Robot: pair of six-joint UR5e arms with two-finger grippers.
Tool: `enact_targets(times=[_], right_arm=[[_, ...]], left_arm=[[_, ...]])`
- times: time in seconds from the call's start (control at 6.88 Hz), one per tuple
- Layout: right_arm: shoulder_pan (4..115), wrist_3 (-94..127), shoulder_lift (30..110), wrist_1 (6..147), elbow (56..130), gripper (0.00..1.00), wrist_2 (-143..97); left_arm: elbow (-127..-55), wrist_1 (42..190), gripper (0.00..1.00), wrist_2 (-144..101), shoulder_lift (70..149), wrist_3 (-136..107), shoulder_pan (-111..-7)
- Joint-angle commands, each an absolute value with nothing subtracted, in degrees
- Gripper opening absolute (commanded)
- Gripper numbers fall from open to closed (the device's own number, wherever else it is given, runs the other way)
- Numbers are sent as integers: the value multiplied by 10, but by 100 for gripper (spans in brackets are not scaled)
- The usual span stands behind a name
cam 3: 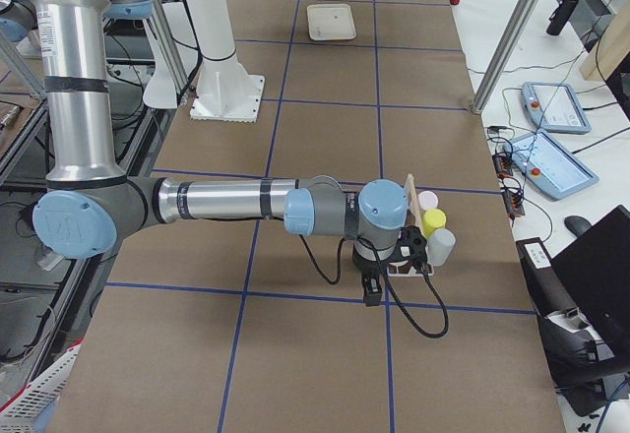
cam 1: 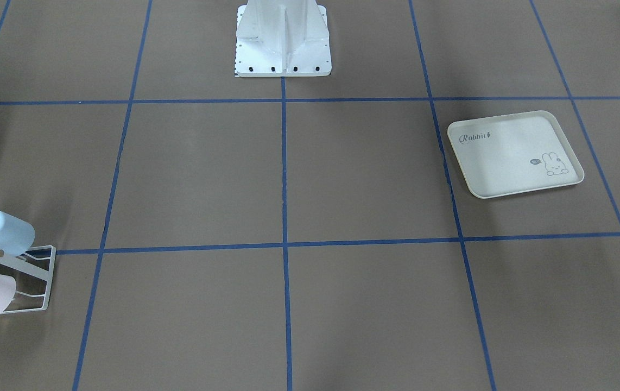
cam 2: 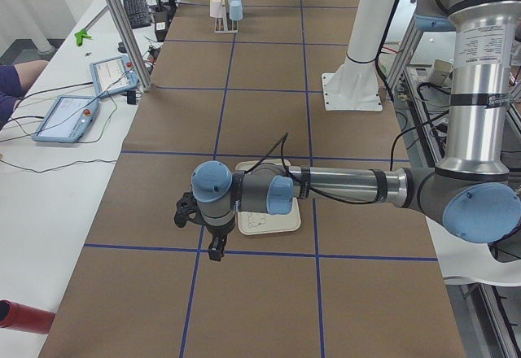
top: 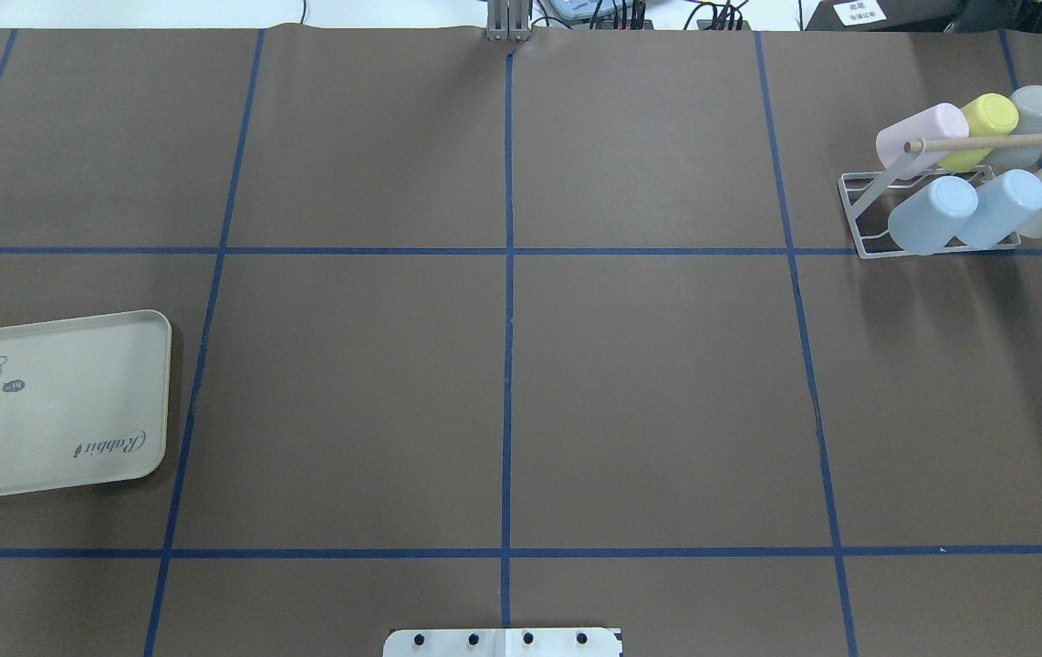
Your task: Transfer IKEA cup to right arm and place on rack
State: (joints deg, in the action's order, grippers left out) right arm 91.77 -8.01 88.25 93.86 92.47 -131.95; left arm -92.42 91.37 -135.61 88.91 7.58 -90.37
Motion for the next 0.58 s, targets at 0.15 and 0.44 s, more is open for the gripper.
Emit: enact_targets(times=[0.15,0.44], right_arm=[[918,-80,891,936,913,100,-1314],[917,-75,891,937,914,100,-1316]], left_arm=[[-922,914,100,-1357,889,78,-904],[-926,911,100,-1355,890,22,-904]])
